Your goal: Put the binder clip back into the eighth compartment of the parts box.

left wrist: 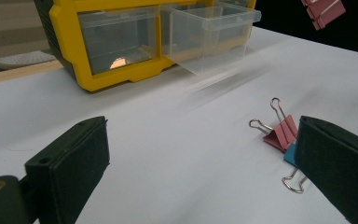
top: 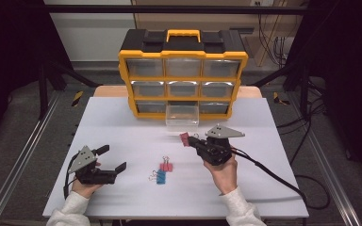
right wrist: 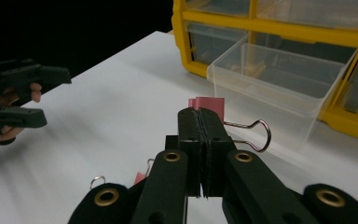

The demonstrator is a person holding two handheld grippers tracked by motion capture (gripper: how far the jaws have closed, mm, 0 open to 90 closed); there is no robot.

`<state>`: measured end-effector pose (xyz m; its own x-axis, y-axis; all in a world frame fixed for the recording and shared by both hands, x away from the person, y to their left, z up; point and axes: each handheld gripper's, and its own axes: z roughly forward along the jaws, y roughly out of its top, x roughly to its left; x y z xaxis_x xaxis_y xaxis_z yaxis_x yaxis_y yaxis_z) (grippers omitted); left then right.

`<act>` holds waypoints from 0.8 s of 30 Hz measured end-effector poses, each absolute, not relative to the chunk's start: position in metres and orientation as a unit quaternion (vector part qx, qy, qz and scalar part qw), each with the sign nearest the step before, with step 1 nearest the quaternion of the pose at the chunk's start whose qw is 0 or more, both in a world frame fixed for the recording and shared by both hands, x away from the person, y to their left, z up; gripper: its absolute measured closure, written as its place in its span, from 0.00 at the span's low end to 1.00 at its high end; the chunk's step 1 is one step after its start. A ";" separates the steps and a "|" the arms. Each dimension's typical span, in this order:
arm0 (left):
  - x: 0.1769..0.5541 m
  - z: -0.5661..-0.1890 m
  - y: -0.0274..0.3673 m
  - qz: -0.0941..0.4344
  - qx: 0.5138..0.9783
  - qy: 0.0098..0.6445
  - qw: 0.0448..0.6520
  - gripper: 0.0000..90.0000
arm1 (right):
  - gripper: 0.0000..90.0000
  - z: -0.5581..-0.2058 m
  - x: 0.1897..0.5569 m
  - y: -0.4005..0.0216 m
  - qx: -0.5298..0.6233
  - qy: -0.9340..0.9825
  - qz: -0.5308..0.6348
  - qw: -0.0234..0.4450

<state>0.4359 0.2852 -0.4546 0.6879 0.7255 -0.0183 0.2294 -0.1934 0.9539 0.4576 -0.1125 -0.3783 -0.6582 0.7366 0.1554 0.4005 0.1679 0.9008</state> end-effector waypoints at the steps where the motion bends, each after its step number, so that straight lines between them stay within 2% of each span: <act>1: 0.436 -0.455 0.285 0.227 0.738 0.323 0.547 0.03 | 0.99 -0.378 0.458 -0.113 0.381 0.747 0.521 0.161; 24: 0.436 -0.454 0.285 0.228 0.739 0.323 0.546 0.03 | 0.99 -0.349 0.498 -0.112 0.399 0.725 0.526 0.198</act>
<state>0.4360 0.2853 -0.4545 0.6876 0.7259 -0.0166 0.2287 -0.1949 0.9538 0.4985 -0.1121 -0.3495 -0.6033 0.7864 0.1328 0.3703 0.1287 0.9199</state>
